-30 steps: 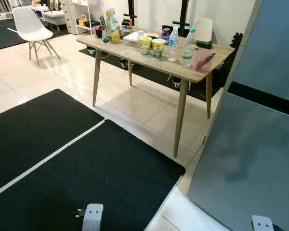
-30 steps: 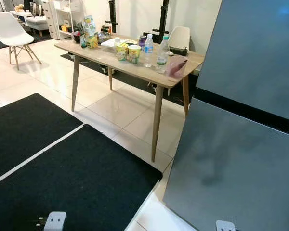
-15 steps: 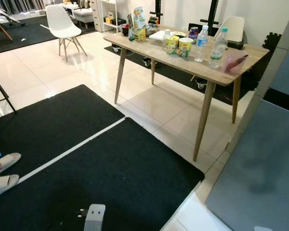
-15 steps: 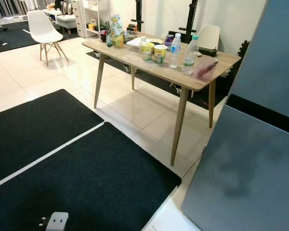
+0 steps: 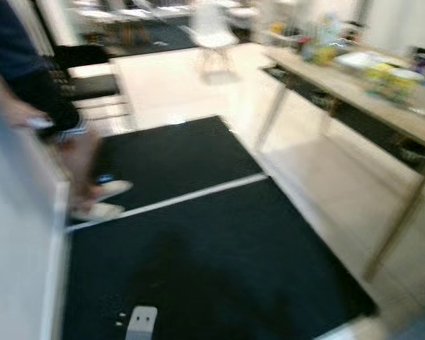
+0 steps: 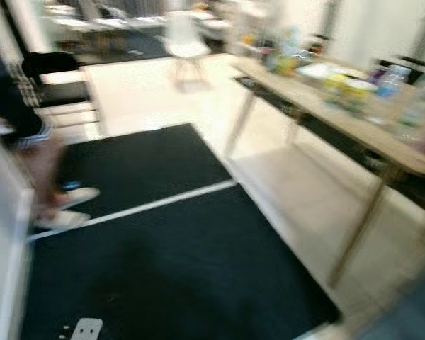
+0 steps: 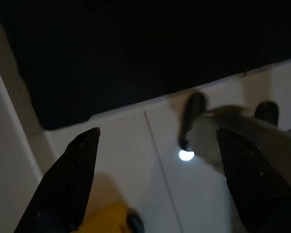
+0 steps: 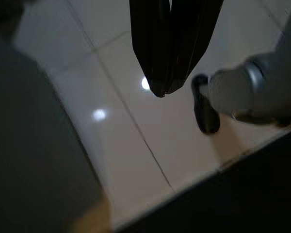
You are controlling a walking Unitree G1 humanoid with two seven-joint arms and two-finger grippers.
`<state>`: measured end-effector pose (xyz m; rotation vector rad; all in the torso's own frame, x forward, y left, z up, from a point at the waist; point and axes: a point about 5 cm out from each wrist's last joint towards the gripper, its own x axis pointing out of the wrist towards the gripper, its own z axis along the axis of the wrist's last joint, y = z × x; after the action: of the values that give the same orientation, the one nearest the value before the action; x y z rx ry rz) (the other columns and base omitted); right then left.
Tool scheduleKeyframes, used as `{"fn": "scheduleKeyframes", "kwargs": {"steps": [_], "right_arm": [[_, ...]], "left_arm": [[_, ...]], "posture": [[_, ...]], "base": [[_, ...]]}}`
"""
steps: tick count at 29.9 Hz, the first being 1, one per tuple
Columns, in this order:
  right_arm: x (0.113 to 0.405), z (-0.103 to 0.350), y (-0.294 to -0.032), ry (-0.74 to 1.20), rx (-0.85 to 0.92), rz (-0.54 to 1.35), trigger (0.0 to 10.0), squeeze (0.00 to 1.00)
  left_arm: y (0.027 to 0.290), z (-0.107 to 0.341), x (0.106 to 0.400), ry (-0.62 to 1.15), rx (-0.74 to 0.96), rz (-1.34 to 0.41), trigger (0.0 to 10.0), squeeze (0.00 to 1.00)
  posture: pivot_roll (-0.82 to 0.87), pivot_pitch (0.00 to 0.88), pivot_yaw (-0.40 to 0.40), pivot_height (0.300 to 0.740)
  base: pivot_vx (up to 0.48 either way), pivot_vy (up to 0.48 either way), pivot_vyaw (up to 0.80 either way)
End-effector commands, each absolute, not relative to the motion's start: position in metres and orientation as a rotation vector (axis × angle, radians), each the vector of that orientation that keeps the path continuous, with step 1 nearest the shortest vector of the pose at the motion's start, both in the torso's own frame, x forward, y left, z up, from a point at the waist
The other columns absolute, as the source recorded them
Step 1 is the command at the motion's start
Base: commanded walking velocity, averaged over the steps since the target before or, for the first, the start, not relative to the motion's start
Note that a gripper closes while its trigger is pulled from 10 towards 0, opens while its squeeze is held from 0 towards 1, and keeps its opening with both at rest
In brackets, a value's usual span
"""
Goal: Restocking fridge
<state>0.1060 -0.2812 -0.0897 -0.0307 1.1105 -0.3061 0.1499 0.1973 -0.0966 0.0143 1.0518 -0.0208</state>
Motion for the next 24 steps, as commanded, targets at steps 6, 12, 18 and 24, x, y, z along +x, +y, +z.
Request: {"fn": "scheduleKeyframes", "kwargs": {"steps": [6, 12, 18, 24], "right_arm": [[0.1056, -0.0901, -0.2814, 1.125, -0.050, -0.323, 10.0, 0.00], [0.1072, -0.0901, -0.2805, 1.130, -0.054, -0.316, 10.0, 0.00], [0.1067, -0.0907, -0.2794, 1.135, -0.056, -0.307, 10.0, 0.00], [0.1057, -0.0905, -0.2806, 1.138, -0.063, -0.307, 10.0, 0.00]], "left_arm": [[0.1973, -0.0966, 0.1505, 1.056, -0.005, -0.003, 10.0, 0.00], [0.1961, -0.0976, 0.1482, 1.063, -0.018, -0.011, 10.0, 0.00], [0.1962, -0.0984, 0.1457, 1.070, -0.017, -0.015, 10.0, 0.00], [0.1957, -0.0992, 0.1438, 1.077, -0.012, -0.021, 10.0, 0.00]], "posture": [[-0.07, 0.000, -0.029, 0.740], [-0.07, 0.000, -0.030, 0.740], [-0.08, 0.000, -0.031, 0.740], [-0.07, 0.000, -0.033, 0.740]], "base": [[0.000, 0.000, 0.26], [0.000, 0.000, 0.00], [0.243, 0.000, 0.00], [0.301, 0.000, 0.00]]}}
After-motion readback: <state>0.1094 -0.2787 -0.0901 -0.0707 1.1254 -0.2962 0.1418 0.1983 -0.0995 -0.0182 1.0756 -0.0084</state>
